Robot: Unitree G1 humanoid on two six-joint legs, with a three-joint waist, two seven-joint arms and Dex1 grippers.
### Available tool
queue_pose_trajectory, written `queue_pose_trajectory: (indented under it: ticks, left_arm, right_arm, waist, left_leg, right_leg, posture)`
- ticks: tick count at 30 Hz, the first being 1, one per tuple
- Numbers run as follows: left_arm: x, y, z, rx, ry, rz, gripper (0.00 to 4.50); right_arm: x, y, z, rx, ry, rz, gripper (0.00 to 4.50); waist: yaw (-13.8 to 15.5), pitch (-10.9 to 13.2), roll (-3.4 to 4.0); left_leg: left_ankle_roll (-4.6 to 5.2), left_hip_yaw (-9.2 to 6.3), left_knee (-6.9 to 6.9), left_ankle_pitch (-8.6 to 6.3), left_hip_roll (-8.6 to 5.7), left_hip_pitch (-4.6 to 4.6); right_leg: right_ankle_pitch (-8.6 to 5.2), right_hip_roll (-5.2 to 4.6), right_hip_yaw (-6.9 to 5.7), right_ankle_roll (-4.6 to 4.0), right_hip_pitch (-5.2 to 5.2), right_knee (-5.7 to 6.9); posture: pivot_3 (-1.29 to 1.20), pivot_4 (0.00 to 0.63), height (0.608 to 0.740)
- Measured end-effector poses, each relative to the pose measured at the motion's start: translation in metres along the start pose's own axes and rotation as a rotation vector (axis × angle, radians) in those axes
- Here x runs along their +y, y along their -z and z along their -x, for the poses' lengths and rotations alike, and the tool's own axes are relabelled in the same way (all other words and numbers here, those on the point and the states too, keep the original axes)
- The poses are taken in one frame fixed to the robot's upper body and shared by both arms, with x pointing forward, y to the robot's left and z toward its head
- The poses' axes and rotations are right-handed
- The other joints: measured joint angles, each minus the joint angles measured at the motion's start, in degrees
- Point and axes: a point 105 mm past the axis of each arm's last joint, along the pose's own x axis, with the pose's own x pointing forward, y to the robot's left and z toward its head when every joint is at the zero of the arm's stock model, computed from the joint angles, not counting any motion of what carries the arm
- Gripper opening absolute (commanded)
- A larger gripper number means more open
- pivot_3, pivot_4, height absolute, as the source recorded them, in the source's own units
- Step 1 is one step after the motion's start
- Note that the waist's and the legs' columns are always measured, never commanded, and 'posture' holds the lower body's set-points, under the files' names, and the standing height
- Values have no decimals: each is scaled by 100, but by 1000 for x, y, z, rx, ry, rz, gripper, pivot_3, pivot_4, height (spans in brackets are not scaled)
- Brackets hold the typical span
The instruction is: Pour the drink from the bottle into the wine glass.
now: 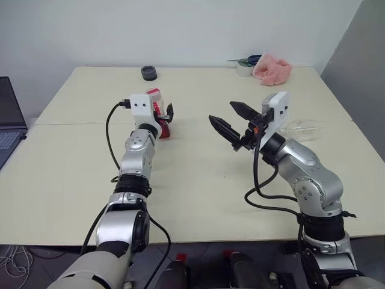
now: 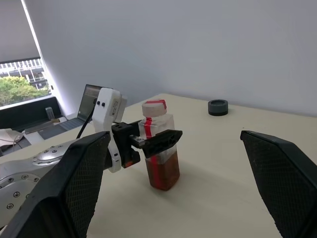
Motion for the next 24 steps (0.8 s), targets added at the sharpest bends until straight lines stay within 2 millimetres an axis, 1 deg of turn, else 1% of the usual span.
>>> queue_pose_trajectory:
  ticks: [3,7,10,11,24]
  left_arm:
    - [1,-2,0,-15,0,8,3927]
    - [2,-2,0,-16,-2,15,2763]
    - [2,-2,0,-17,0,25,2009]
    - [1,-2,0,-17,3,26,1926]
    - [3,-3,1,1,16,10,1924]
  right_arm:
    - [0,0,0,0,0,-1,4500]
    - [0,0,0,-1,1,-1,4500]
    - [0,0,0,-1,1,-1,4500]
    - [0,0,0,-1,1,-1,4500]
    - [-2,0,-2,3,16,19,4500]
  waist:
    - [-1,0,0]
    - [0,0,0]
    - [0,0,0]
    - [0,0,0]
    - [-11,0,0]
  left_leg:
    - [0,0,0,0,0,0]
    - [0,0,0,0,0,0]
    - [0,-1,0,0,-1,-1]
    - [0,0,0,0,-1,-1]
    - [0,1,0,0,0,-1]
  right_leg:
    - [0,0,0,0,0,0]
    - [0,0,0,0,0,0]
    - [0,0,0,0,0,0]
    - [0,0,0,0,0,0]
    - [0,0,0,0,-4,2]
  posture:
    - [0,150,740]
    - [0,150,740]
    - [0,150,740]
    - [0,150,740]
    - [0,150,740]
